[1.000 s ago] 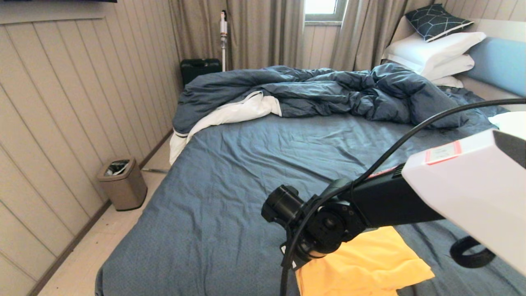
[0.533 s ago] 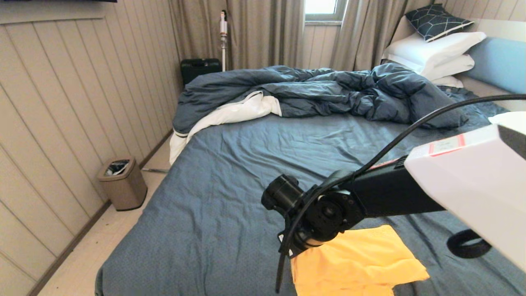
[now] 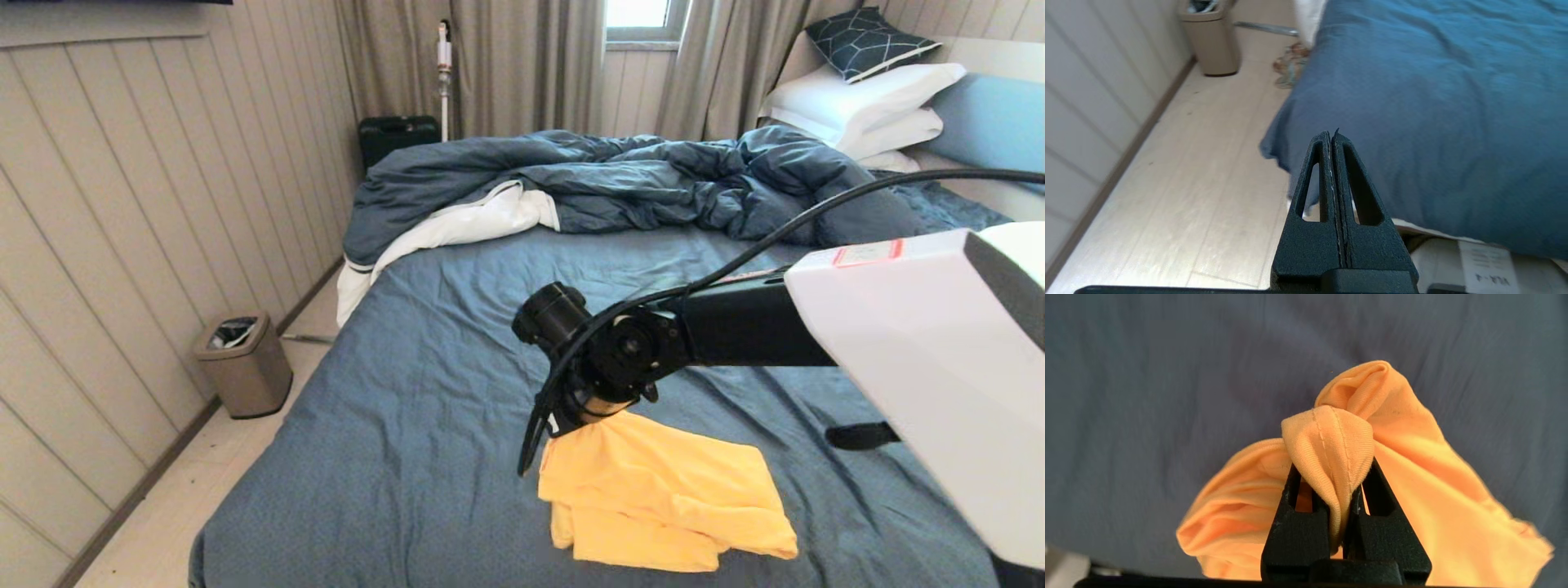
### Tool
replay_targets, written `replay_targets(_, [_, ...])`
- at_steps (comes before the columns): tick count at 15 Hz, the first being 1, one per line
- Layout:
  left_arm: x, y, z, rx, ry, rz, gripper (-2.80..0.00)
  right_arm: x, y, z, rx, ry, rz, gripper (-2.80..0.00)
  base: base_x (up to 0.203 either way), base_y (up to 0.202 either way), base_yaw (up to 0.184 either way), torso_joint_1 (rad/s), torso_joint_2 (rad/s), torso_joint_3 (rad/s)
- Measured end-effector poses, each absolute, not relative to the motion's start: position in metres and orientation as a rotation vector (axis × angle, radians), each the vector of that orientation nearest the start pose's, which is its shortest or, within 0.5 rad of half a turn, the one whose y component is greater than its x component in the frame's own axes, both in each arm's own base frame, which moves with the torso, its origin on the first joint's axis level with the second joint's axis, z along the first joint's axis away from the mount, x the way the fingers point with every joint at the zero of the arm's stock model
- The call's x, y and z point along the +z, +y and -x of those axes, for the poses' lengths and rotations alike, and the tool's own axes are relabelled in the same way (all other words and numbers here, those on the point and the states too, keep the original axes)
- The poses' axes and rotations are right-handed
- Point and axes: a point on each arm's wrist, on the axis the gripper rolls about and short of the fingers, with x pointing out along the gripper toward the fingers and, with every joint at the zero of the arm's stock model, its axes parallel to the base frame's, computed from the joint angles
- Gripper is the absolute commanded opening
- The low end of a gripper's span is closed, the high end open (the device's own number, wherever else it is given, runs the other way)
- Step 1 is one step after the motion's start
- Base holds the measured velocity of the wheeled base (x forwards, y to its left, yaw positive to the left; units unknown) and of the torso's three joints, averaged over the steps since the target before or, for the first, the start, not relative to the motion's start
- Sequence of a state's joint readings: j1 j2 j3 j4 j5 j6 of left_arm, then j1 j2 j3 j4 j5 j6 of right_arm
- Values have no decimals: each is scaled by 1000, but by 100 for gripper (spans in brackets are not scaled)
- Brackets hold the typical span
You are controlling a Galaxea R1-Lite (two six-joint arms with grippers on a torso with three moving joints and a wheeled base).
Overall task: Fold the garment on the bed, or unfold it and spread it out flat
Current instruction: Unford the yellow T-shirt
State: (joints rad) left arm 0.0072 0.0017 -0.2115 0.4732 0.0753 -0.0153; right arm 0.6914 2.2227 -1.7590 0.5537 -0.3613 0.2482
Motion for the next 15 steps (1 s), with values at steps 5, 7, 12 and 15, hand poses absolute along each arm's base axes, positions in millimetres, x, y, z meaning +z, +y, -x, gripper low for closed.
replay_targets(5, [84,1,46,77,263,5,-280,135,268,-357,170,926,302,-179,0,0,0,0,0,0])
replay_targets(7, [84,1,46,84,264,4,-280,128,270,-360,168,935,308,0,0,0,0,0,0,0])
replay_targets(12, [84,1,46,84,264,4,-280,133,270,-360,180,918,285,0,0,0,0,0,0,0])
replay_targets(15, [84,1,46,84,265,4,-280,158,265,-353,199,873,245,0,0,0,0,0,0,0])
